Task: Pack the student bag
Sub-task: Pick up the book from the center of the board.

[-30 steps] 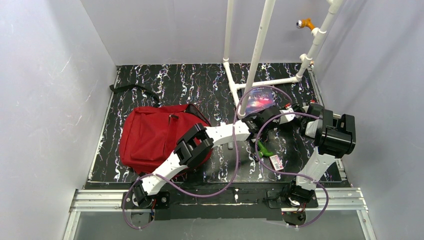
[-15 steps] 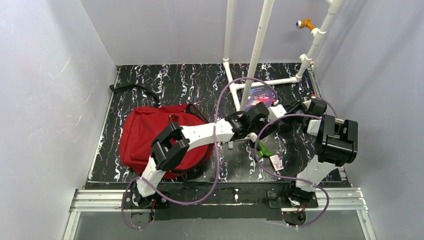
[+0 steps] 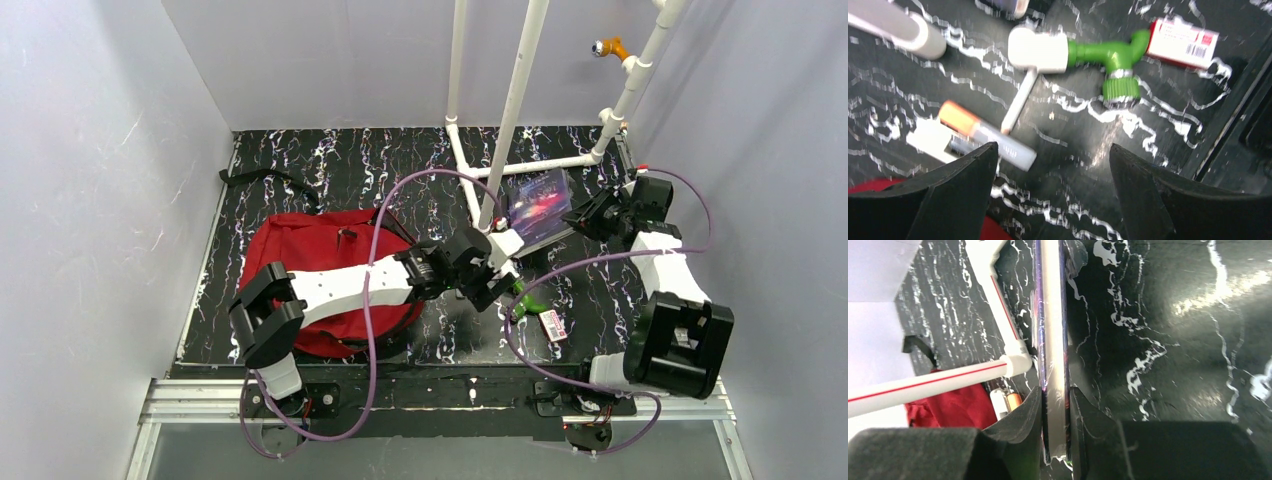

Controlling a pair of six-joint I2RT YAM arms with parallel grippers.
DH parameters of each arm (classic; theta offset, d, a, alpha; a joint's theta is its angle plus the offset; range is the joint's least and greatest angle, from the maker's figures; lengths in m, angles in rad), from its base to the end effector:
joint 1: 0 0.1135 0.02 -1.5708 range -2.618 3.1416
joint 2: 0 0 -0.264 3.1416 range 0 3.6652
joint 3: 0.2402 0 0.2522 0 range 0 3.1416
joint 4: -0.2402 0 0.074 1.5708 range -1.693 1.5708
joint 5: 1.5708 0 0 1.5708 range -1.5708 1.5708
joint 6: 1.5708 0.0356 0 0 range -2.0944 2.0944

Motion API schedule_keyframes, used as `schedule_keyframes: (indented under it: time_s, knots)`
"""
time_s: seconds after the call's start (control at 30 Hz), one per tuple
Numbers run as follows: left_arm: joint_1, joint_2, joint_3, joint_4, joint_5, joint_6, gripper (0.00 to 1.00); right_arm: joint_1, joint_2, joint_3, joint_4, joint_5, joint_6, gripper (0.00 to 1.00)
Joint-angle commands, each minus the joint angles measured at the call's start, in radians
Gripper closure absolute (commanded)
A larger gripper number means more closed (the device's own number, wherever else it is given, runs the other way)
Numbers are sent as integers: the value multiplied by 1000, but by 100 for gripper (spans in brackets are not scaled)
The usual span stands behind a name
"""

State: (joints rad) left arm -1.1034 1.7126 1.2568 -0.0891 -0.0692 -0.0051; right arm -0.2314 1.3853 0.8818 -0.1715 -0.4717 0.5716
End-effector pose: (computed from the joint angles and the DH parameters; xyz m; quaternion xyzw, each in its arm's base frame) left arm 0.1812 -0.3536 0.2641 0.4400 0.7516 -0.2325 0.4329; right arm 0.2931 -0.0525 0.2413 0.2494 0.8463 0.2789 0.3794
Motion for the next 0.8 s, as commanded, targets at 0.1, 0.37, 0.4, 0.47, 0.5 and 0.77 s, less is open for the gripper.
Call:
schedule_keyframes:
  time_s: [0.1, 0.37, 0.4, 0.47, 0.5, 0.77]
  knots:
    - [6, -109, -42, -202, -194, -53, 16, 53, -118, 206, -298, 199, -139, 99]
    - [45, -276, -109, -342, -485, -181, 13, 207, -115, 327, -442, 332, -214, 99]
    - [60, -308, -121, -348, -493, -193, 12, 223, -120, 330, -454, 346, -223, 99]
    - [93, -354, -137, -354, -475, -214, 11, 230, -135, 323, -462, 365, -240, 99]
    - [107, -371, -143, -358, -461, -224, 11, 230, -139, 324, -474, 386, -248, 99]
    - [135, -463, -229, -260, -418, -302, 12, 352, -199, 243, -394, 600, -333, 99]
